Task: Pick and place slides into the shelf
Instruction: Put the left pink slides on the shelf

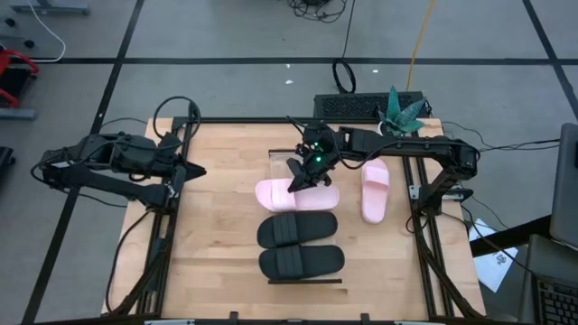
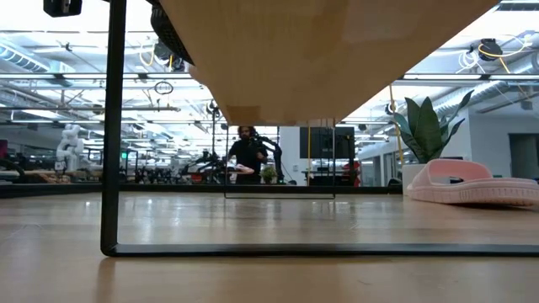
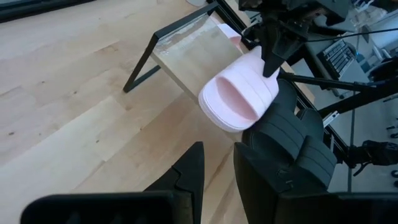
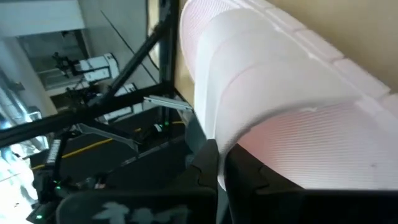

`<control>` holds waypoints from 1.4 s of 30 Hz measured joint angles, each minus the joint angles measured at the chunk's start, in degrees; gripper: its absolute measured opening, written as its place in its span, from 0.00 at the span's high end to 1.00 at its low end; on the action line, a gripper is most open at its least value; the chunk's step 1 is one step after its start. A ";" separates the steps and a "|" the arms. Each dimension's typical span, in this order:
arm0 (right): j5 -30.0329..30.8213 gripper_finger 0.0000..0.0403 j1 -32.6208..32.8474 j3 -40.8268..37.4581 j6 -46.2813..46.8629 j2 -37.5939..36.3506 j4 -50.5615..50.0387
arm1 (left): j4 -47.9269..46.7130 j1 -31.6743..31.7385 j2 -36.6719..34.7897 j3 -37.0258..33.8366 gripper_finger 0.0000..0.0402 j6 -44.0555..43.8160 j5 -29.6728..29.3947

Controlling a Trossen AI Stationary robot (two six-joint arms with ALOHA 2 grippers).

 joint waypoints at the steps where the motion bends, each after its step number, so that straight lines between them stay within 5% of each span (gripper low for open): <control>1: 0.59 1.00 0.00 0.00 0.45 0.00 0.92 | -0.02 -0.01 0.02 0.01 0.79 0.08 0.00; 42: 7.03 1.00 3.93 0.00 5.90 -1.37 -0.93 | -0.04 0.00 0.02 0.00 0.79 1.91 1.68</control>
